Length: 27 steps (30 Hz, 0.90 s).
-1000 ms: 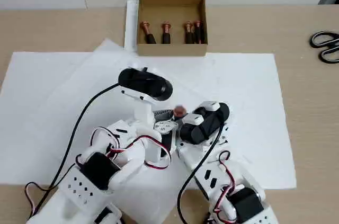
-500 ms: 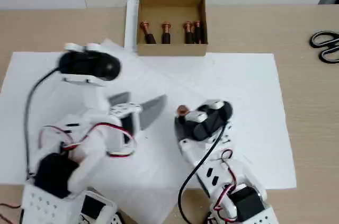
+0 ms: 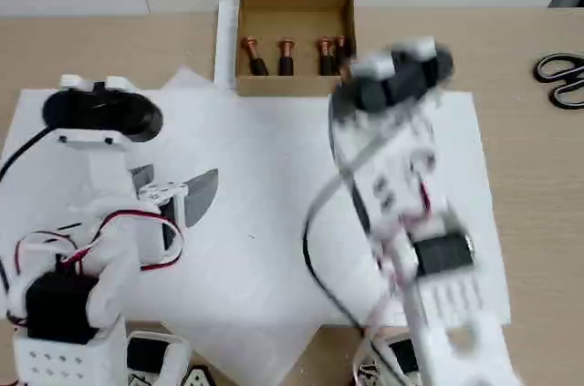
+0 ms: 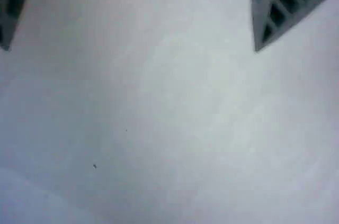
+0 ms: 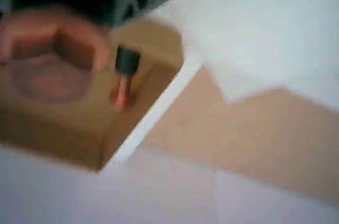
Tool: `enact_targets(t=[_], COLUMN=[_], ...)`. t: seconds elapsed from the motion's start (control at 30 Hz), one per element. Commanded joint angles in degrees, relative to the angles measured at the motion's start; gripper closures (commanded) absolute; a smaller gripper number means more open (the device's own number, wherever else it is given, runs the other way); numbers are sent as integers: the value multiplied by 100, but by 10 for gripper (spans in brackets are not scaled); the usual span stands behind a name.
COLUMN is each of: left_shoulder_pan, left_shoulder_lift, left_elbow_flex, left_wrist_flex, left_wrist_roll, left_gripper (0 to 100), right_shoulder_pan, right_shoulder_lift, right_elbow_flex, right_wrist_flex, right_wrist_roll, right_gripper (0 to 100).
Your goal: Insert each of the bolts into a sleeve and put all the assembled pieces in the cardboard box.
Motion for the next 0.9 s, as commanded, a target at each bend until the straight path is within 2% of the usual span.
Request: enact_targets(t=[0.0,0.13,0.23,0.57,0.87], left_shoulder_pan=[-44,-44,-44,-44,-44], left_shoulder_lift=[-79,-79,-79,-79,-79], left_elbow_flex=[-303,-435,-453,-453,-453], left_wrist_flex=[185,431,580,712,712], left_wrist_roll=[-62,-79,-79,-88,-88], left_gripper=[725,725,725,725,726], right_shoulder_pan=[31,101,189,338,312], right_shoulder_lift=[2009,3776,5024,8391,10053], right_elbow_flex=[-1143,-2242,-3297,-7068,-8703], right_wrist_flex=[-1191,-2097,-2396,-2396,-1833], right_wrist_roll=[70,70,70,70,70], right_gripper=[995,995,995,995,990])
